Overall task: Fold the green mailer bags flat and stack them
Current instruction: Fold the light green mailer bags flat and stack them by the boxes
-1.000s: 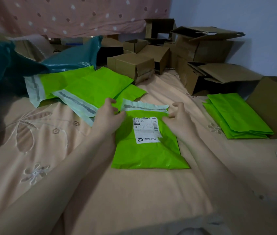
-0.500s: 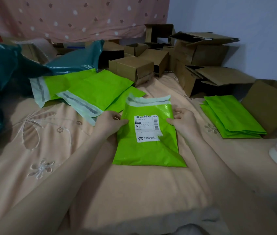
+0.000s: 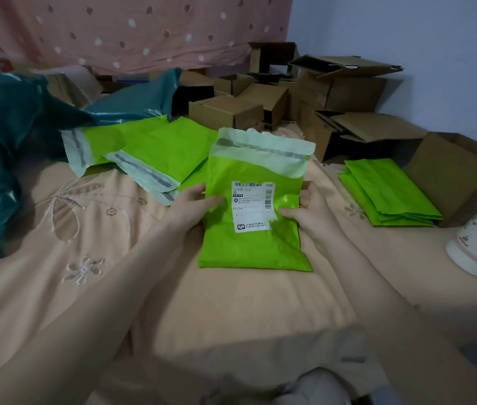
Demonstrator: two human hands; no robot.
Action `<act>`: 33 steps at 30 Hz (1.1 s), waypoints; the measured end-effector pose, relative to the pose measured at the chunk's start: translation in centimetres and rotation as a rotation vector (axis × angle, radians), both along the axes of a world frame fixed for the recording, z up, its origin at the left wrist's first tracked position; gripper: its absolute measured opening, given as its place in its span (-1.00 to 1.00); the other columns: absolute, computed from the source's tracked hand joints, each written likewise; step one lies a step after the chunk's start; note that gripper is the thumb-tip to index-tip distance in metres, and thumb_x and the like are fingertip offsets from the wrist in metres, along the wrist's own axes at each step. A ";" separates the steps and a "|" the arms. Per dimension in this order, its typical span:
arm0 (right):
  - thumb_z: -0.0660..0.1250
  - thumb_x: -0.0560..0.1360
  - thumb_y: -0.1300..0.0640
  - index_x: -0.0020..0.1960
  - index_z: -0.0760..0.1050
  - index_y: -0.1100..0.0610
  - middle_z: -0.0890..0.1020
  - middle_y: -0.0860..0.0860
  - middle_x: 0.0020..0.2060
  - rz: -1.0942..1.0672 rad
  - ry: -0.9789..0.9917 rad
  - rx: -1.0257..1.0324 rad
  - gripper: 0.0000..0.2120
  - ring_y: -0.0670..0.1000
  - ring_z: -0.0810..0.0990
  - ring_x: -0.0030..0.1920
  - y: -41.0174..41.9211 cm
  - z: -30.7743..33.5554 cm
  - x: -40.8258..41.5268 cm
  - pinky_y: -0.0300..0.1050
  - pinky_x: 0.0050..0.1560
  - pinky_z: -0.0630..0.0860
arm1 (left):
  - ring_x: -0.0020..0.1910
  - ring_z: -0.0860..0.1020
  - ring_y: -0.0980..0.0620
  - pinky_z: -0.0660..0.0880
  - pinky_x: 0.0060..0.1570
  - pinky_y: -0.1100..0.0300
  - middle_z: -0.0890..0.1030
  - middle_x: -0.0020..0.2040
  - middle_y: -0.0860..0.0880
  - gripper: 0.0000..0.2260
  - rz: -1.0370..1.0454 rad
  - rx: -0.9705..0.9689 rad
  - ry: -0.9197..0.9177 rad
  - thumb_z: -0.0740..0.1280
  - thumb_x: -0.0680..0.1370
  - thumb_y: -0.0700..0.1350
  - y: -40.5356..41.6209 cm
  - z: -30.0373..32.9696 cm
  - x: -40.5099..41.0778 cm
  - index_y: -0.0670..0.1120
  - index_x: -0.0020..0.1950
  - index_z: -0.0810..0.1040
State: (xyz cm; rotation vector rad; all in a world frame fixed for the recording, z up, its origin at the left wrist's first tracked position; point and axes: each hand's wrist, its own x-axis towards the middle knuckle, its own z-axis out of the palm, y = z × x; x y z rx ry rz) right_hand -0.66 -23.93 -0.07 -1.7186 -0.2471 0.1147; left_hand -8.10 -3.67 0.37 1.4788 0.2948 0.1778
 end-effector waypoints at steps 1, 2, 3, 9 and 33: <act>0.33 0.39 0.49 0.10 0.35 0.18 0.59 0.15 0.00 -0.013 -0.011 0.003 -0.62 0.04 0.59 -0.09 0.0 0.0 -0.1 -0.08 -0.08 0.56 | -0.21 0.64 0.07 0.60 -0.14 0.19 0.64 0.05 -0.14 -0.73 0.024 -0.001 -0.005 0.32 0.52 -0.30 -0.1 0.0 0.1 -0.18 0.21 0.53; 0.31 0.41 0.49 0.08 0.37 0.15 0.60 0.10 -0.06 -0.017 -0.023 0.010 -0.64 -0.02 0.59 -0.14 0.0 0.0 -0.1 -0.16 -0.13 0.56 | -0.24 0.64 0.08 0.61 -0.15 0.19 0.64 0.04 -0.13 -0.74 0.037 0.004 -0.001 0.32 0.53 -0.29 0.0 0.0 0.2 -0.17 0.21 0.54; 0.28 0.42 0.49 0.07 0.40 0.15 0.61 0.05 -0.12 -0.011 -0.034 0.016 -0.66 -0.06 0.59 -0.17 0.0 0.2 -0.2 -0.22 -0.17 0.55 | -0.24 0.65 0.07 0.61 -0.15 0.18 0.64 0.04 -0.14 -0.74 0.043 0.011 0.008 0.32 0.53 -0.29 0.1 -0.1 0.3 -0.17 0.21 0.55; 0.25 0.42 0.46 -0.08 0.59 0.21 0.65 0.24 -0.08 -0.049 0.040 0.055 -0.77 0.17 0.62 -0.09 -0.4 0.3 -0.4 0.09 -0.02 0.56 | -0.35 0.64 0.07 0.61 -0.30 0.23 0.66 -0.10 -0.10 -0.76 0.052 0.004 0.073 0.29 0.51 -0.32 0.3 0.2 0.2 -0.14 0.14 0.59; 0.36 0.42 0.33 -0.10 0.60 0.25 0.60 0.12 -0.26 -0.077 0.242 0.140 -0.93 0.04 0.58 -0.24 -1.7 2.2 -3.3 -0.19 -0.24 0.54 | -0.41 0.57 0.15 0.51 -0.46 0.39 0.56 -0.22 0.00 -0.95 0.020 -0.178 0.189 0.34 0.53 -0.19 0.3 1.5 -2.4 -0.09 -0.14 0.55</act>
